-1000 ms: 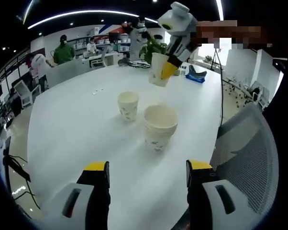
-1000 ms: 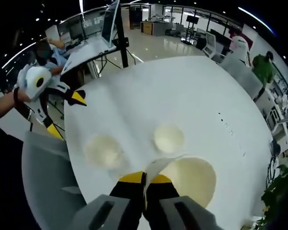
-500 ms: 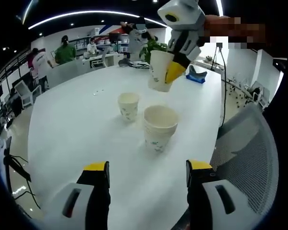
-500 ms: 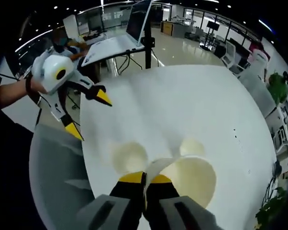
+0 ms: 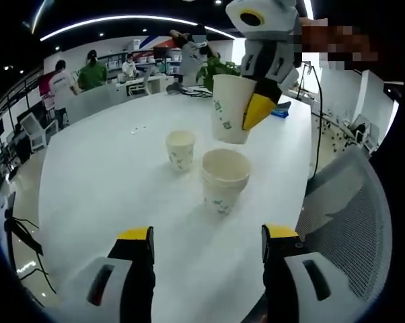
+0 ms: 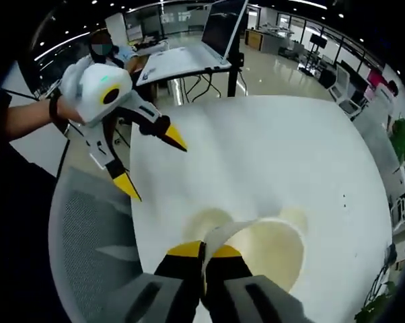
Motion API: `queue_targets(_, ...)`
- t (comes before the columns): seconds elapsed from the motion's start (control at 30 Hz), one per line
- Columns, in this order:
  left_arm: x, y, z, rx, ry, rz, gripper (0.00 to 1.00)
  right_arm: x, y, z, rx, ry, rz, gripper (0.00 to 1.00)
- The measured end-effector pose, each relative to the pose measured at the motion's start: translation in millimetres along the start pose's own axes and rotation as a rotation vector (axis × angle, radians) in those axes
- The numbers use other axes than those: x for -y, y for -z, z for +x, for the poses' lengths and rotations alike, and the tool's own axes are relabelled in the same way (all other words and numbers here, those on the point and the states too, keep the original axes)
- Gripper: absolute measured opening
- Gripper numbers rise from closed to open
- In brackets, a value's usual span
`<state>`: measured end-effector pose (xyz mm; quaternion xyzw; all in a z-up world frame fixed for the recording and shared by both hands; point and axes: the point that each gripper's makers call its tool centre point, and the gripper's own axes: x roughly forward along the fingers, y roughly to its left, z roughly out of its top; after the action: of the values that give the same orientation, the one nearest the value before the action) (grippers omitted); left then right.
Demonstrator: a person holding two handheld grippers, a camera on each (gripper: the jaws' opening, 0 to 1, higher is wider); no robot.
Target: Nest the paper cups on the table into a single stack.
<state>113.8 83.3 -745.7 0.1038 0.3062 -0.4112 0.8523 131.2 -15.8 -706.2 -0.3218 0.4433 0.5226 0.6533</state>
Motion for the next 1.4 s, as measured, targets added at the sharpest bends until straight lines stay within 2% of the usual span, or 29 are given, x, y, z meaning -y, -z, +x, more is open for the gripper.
queue_targets(0.2, 0.3, 1.5, -1.7, -0.002, -0.002, -0.004, 0.63, -10.1, -2.8, 8.9, -0.008, -0.022, -0.009, 0.0)
queue_targets(0.67, -3.7, 6.4, -3.8, -0.005, -0.012, -0.019, 0.63, -12.2, -4.2, 32.6, -0.039, -0.053, -0.029, 0.0)
queue_targets(1.4, -6.0, 10.5, -2.3, -0.009, -0.012, -0.028, 0.63, -11.6, -0.8, 47.7, -0.052, -0.061, -0.031, 0.0)
